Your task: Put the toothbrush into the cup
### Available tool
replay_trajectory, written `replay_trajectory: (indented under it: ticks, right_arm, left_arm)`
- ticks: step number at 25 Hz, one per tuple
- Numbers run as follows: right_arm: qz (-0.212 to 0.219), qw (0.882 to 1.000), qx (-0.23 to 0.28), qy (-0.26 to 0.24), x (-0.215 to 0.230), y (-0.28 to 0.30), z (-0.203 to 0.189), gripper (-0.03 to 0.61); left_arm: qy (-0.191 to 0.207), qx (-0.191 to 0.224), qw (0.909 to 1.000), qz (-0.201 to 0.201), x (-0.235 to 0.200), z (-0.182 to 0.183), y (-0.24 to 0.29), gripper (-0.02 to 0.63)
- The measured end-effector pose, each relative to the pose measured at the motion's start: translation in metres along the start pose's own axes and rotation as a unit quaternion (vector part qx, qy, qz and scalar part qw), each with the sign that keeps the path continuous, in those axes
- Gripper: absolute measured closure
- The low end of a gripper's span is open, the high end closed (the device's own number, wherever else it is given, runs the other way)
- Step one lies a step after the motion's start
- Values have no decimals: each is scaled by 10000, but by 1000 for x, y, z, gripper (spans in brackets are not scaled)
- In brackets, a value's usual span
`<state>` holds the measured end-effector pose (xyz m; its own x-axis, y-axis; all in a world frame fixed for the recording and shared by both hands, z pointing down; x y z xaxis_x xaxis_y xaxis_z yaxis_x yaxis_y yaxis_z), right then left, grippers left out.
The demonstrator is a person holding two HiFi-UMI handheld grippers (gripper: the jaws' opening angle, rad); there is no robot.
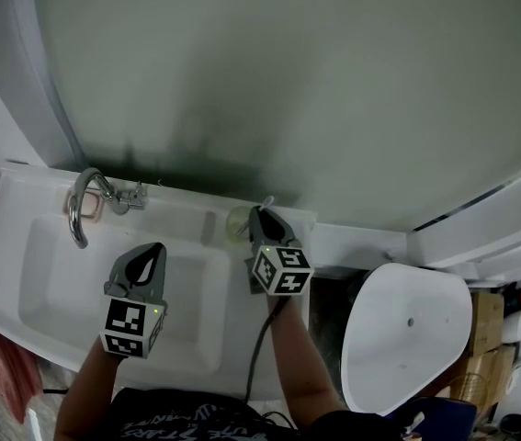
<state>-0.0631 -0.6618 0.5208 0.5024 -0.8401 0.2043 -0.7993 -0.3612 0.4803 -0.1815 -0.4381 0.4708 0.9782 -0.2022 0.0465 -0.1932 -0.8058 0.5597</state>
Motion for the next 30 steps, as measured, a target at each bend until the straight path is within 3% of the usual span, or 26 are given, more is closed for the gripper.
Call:
replay_trajectory:
  ticks: [3,12,24,30]
  right_arm:
    - [94,9999,-89,-34,-1,2,-4,459]
    - [174,9995,-203,178,-1,-1,-14,333]
    - [-339,9954,489,753,-4,-74,-9,325]
    - [-527,9932,815,644,-39,-122,-2,337]
  left_arm:
    - [24,6,10000,13,2,0,-2,604]
    - [36,58,10000,68,2,0,-8,604]
    - [140,343,9992,-116,7,3,-49,604]
    - [94,506,9980,-367,0,-5,-81,604]
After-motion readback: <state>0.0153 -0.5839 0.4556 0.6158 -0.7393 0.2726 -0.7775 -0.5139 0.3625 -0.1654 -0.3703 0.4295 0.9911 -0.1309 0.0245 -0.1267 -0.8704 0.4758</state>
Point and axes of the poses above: the fingertips, and each gripper's own axes: y forward along the fingers, x to its right, z out of its top, the point moved 5 cm from there along -y, backward along the fingers, and after that the axes turned 12 degrees about -x, right-handed, at the moved point
